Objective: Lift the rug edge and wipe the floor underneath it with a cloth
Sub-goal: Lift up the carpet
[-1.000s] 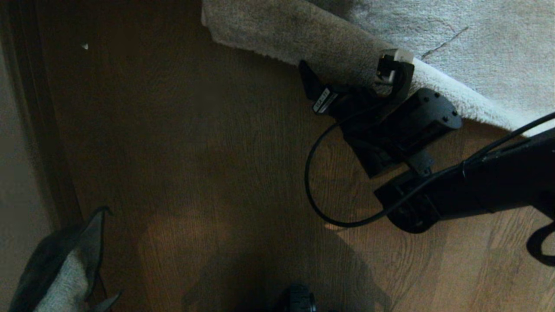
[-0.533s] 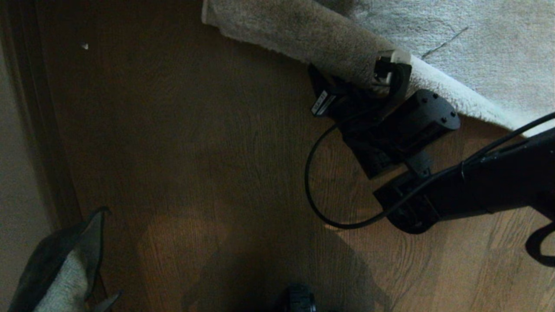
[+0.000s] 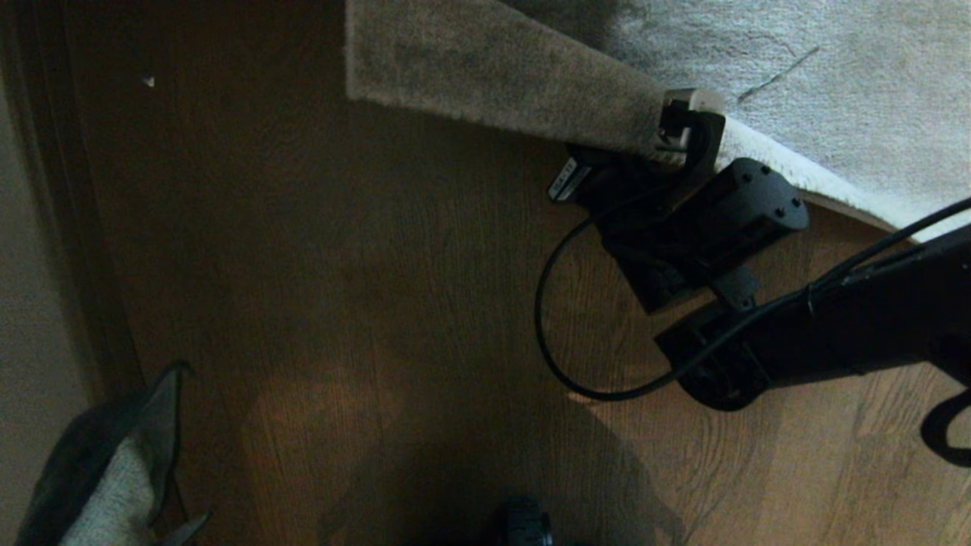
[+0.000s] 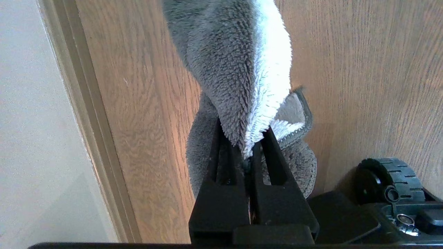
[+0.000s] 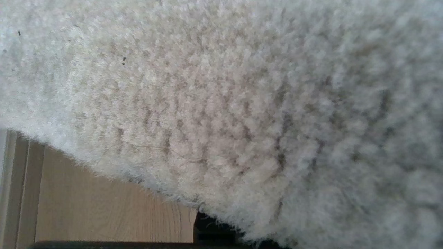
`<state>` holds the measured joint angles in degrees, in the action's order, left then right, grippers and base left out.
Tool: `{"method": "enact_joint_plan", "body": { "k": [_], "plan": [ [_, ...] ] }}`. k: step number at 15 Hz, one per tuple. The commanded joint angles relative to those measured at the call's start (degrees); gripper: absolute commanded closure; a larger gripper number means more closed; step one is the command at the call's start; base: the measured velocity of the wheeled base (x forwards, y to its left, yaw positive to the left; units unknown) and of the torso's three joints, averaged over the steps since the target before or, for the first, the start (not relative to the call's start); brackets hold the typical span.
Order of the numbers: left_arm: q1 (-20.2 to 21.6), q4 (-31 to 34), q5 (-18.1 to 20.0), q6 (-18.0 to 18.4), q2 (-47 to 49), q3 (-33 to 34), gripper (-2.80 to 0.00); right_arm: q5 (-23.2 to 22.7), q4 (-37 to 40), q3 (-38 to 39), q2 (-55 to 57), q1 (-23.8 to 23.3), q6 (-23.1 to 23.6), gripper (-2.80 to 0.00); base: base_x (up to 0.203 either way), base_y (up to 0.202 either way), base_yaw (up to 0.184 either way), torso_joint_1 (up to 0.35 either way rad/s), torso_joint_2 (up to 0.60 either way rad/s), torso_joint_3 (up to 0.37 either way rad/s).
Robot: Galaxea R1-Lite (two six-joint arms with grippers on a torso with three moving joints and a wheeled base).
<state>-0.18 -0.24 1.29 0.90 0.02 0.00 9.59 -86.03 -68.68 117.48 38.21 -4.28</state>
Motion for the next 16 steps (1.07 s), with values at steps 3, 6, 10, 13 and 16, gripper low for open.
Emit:
{"method": "enact_joint_plan", "body": {
  "k": [3,6,10,13,16],
  "plan": [
    [0.0,0.0,0.0,0.0,0.0,0.0,0.0,2.8,-0.6,0.0,-0.2,0.0,-0.1,0.0,0.0,0.0,0.0,0.0,0.0,0.0],
    [0.0,0.0,0.0,0.0,0.0,0.0,0.0,5.9,-0.2,0.0,-1.9,0.0,-3.3,0.0,0.0,0.0,0.0,0.0,0.0,0.0],
    [0.0,0.0,0.0,0.0,0.0,0.0,0.0,7.2,-0.1,1.6,-4.5,-0.6,-4.8,0.0,0.0,0.0,0.0,0.0,0.0,0.0],
    [0.0,0.0,0.0,0.0,0.0,0.0,0.0,7.1,-0.1,2.1,-6.0,-1.0,-5.6,0.0,0.0,0.0,0.0,0.0,0.0,0.0],
    [0.0,0.0,0.0,0.0,0.0,0.0,0.0,7.2,-0.2,3.7,-8.2,-1.5,-7.6,0.0,0.0,0.0,0.0,0.0,0.0,0.0]
  ]
}}
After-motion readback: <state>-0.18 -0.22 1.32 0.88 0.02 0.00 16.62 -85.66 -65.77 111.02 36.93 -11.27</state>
